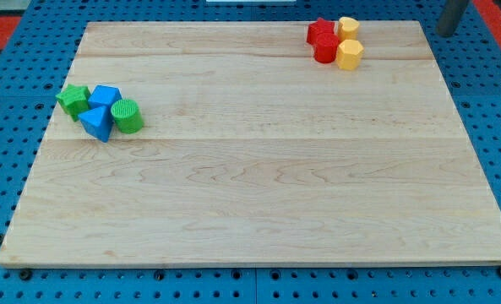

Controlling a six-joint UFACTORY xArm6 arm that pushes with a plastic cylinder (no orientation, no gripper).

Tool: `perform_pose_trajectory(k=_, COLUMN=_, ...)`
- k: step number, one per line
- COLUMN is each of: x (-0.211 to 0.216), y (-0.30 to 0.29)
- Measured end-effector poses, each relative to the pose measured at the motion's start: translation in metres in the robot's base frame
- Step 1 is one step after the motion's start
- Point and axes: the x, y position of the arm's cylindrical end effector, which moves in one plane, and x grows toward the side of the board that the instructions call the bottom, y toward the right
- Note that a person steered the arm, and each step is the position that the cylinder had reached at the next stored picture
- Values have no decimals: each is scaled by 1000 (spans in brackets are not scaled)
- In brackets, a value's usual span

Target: Move the arm to the top right of the yellow heart

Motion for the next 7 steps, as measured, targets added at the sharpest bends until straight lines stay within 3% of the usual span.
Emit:
perform_pose_trajectory(k=2, x=-31, y=-38)
perform_pose_trajectory(k=4, x=-18, y=-117)
perform_pose_trajectory(k=7, x=119, y=-121)
